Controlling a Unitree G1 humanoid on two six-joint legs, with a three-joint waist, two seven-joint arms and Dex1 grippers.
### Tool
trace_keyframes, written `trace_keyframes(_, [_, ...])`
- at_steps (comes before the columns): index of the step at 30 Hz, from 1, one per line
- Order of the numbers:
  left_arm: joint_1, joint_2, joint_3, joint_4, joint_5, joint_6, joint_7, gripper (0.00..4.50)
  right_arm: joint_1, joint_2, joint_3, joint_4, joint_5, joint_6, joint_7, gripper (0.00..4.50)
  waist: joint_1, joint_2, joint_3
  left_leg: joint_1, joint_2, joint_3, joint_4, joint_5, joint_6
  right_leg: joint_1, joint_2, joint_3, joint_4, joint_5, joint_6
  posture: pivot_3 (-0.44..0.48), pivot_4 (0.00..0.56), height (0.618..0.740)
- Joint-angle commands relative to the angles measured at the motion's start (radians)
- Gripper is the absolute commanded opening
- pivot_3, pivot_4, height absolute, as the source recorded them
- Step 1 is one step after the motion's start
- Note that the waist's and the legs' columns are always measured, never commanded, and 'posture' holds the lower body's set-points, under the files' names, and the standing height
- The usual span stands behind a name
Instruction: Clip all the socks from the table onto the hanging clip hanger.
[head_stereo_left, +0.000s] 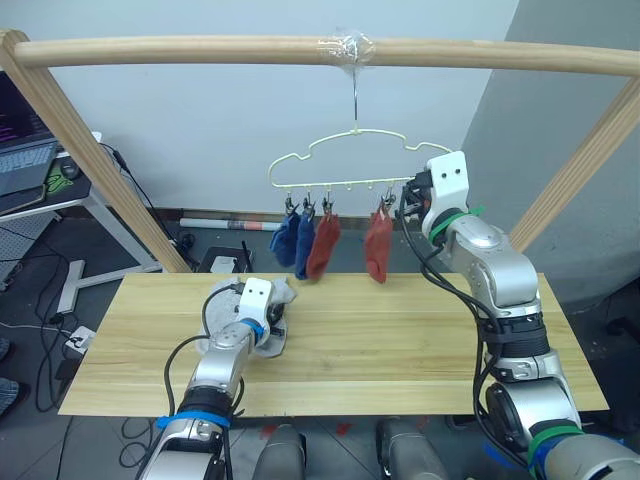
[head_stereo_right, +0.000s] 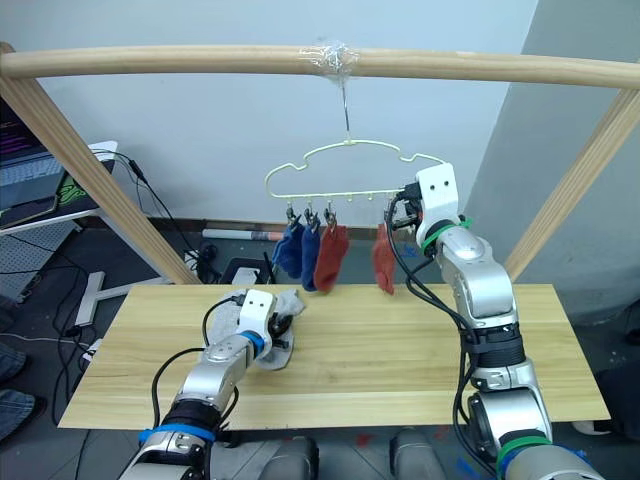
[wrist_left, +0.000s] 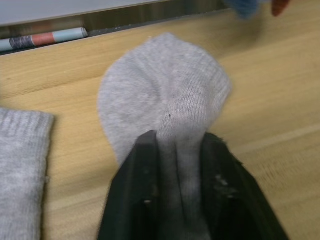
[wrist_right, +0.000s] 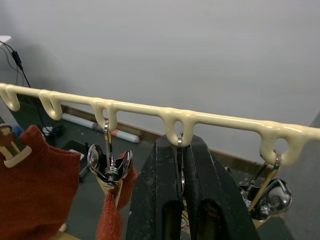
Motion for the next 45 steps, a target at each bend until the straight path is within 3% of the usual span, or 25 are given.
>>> trace_keyframes(1, [0.063,-0.015,-0.043,-0.122,-0.003,0.004,-0.050,0.02,-0.030,0.009,-0.083,-0.038,0.068,0.107,-0.018,0.00,0.000,0.000,0.000,0.000,0.000,0.000,0.000,0.000,0.000,0.000,0.000,0.000,0.000,0.000,0.000,0.021,0.160,0.740])
trace_keyframes(8, [0.177,-0.062,-0.082,-0.442,-0.135,0.064,-0.191,0.02,-0.091,0.042,-0.206,-0.051,0.177,0.302,-0.072,0.00,0.001,0.000,0.000,-0.001,0.000,0.000,0.000,0.000,0.000,-0.001,0.000,0.000,0.000,0.000,-0.001,0.024,0.160,0.740])
trace_keyframes(14, [0.134,-0.067,-0.158,-0.636,-0.156,-0.016,-0.283,0.02,-0.214,0.087,-0.414,-0.029,0.275,0.553,-0.168,0.00,0.001,0.000,0.000,-0.001,0.000,0.000,0.000,0.000,0.000,-0.001,0.000,0.000,0.000,-0.001,-0.001,0.019,0.162,0.740])
trace_keyframes(22, [0.028,-0.134,-0.203,-0.636,-0.160,-0.041,-0.279,0.02,-0.331,0.180,-0.630,-0.069,0.276,0.819,-0.265,0.00,-0.003,0.001,0.000,-0.002,0.000,0.000,0.000,0.000,0.001,-0.001,0.000,0.000,-0.001,-0.001,-0.002,0.015,0.162,0.740])
trace_keyframes(26, [-0.013,-0.164,-0.209,-0.597,-0.163,-0.047,-0.267,0.02,-0.346,0.221,-0.687,-0.086,0.266,0.844,-0.307,0.00,-0.003,0.001,0.000,-0.002,0.000,0.000,0.000,-0.001,0.001,-0.001,0.000,0.000,-0.001,-0.001,-0.002,-0.010,0.159,0.740])
trace_keyframes(45, [0.009,-0.136,-0.213,-0.611,-0.217,-0.007,-0.345,0.02,-0.336,0.235,-0.719,-0.114,0.294,0.844,-0.375,0.00,-0.007,0.001,0.000,-0.002,0.000,0.000,0.000,-0.001,0.001,-0.001,0.000,0.000,-0.002,-0.001,-0.002,-0.041,0.163,0.740])
